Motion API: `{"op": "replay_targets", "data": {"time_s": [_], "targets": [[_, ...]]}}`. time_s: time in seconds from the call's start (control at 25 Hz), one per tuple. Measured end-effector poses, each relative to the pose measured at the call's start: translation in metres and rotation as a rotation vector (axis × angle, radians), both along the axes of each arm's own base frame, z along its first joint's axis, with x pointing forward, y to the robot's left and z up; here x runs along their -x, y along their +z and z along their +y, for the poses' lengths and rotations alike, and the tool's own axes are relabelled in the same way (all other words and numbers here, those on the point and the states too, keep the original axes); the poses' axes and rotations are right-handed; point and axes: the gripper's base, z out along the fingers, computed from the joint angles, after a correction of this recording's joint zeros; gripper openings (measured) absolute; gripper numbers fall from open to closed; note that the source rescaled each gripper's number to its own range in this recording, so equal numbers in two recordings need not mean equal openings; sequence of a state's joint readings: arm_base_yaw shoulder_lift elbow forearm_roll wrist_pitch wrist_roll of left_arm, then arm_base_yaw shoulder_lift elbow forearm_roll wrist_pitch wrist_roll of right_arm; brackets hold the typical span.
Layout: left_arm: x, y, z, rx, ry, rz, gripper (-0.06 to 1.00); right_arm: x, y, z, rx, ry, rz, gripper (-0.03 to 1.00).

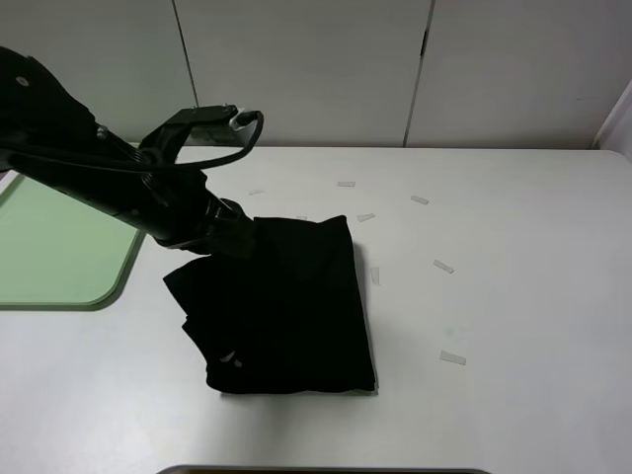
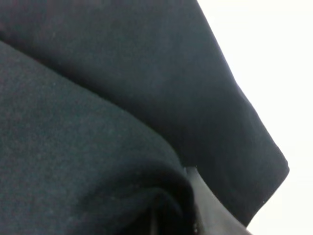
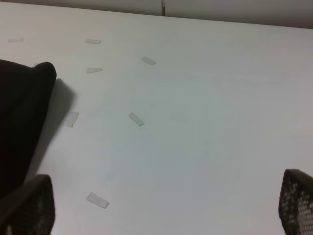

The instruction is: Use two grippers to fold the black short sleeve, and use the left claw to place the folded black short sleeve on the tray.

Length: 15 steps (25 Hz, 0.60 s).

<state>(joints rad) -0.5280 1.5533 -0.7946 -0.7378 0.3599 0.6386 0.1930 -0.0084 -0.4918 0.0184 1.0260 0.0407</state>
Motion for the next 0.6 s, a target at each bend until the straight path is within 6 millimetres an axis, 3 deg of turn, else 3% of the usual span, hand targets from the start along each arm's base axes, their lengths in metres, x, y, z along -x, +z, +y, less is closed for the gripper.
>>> {"op": "replay_targets", "data": {"time_s": [0.36,0.6], "targets": [[-0.001,-0.023,-0.026,0.006,0.05,-0.014,0.02,0.0,0.0,0.0,0.0,0.0,0.0,1.0],[0.011,-0.031,-0.053,-0.006,0.027,-0.097,0.02,0.0,0.0,0.0,0.0,0.0,0.0,1.0]]}}
